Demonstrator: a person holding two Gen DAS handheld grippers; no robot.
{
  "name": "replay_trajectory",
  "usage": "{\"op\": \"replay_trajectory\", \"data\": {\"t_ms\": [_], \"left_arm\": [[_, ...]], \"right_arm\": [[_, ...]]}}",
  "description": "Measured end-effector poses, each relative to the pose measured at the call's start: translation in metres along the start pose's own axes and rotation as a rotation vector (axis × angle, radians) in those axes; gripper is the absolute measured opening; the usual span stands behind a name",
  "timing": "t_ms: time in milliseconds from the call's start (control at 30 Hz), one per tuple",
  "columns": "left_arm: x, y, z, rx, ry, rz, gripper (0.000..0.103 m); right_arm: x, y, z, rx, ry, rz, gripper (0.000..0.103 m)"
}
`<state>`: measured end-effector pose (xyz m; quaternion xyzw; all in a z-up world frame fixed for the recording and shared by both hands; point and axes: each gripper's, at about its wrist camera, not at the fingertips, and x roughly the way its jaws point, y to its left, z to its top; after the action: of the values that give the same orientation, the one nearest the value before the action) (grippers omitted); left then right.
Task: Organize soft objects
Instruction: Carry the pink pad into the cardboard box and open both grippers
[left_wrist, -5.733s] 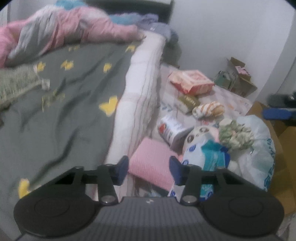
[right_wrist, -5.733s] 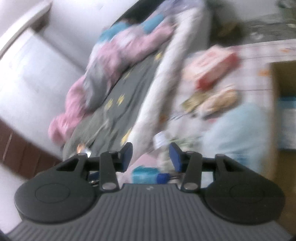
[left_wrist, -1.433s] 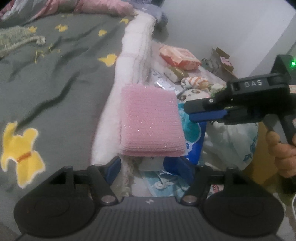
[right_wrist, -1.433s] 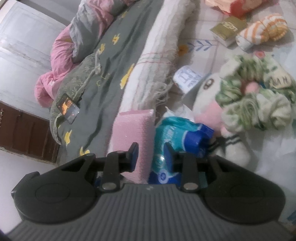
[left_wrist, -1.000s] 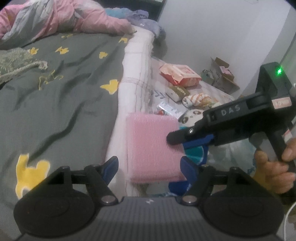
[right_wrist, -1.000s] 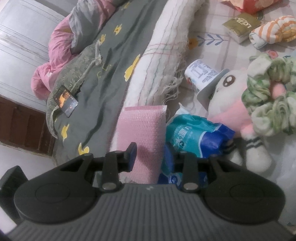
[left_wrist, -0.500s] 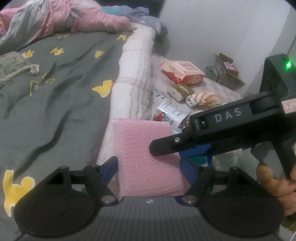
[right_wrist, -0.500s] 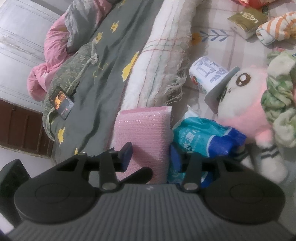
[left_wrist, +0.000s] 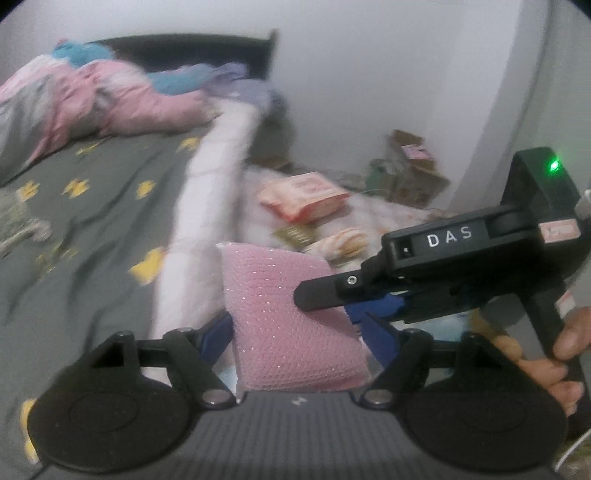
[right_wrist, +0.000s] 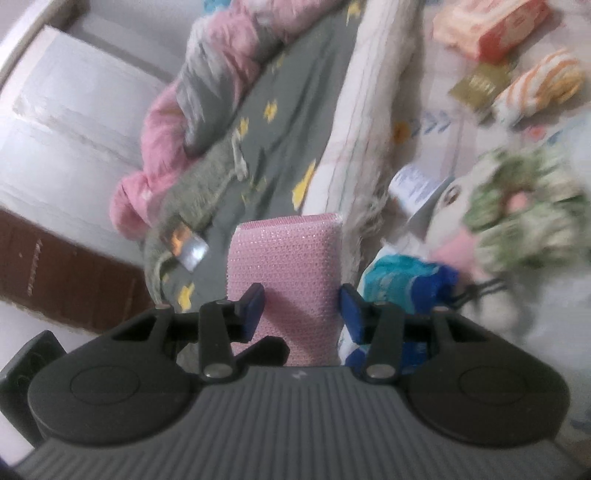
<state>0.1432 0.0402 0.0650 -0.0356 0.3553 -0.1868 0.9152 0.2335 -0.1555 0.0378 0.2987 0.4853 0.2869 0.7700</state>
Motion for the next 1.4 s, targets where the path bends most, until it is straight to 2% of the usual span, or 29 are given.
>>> {"op": "replay_trajectory", "data": {"t_ms": [200,400,633,800,867,1000,1067,1200,1400], "left_arm": [[0.036,-0.065,0.024,0.097,0.032,-0.099,0.078],[0.088,-0.146,0.044,0.183,0.082,-0.228,0.078],[0.162,-0.244,0.068,0.239,0.146,-0.367,0.078],[0.208,-0.304,0.08,0.266,0.163,-0.418,0.078],[0.23,-0.323,0.083,0.259,0.203,-0.435,0.078],[0.271,-0.347,0.081,0.243,0.266,-0.432,0.079],[0.297,-0.357,0.075,0.25,0.322,-0.417,0.082],[0.339,-0.359,0.063,0.22,0.464,-0.366,0.083],[0.341,-0.34,0.063,0.17,0.453,-0.359,0.083]], "right_arm": [[-0.066,-0.046,0.005,0.069,-0.122,-0.012,0.045],[-0.146,-0.108,0.002,0.16,-0.251,-0.072,0.045],[-0.235,-0.182,0.013,0.247,-0.381,-0.198,0.045],[-0.284,-0.225,0.033,0.271,-0.443,-0.31,0.045],[-0.297,-0.24,0.043,0.268,-0.457,-0.359,0.045],[-0.313,-0.271,0.063,0.264,-0.465,-0.454,0.045],[-0.315,-0.287,0.069,0.26,-0.461,-0.504,0.045],[-0.31,-0.304,0.072,0.239,-0.461,-0.588,0.045],[-0.302,-0.305,0.066,0.219,-0.464,-0.615,0.045]]}}
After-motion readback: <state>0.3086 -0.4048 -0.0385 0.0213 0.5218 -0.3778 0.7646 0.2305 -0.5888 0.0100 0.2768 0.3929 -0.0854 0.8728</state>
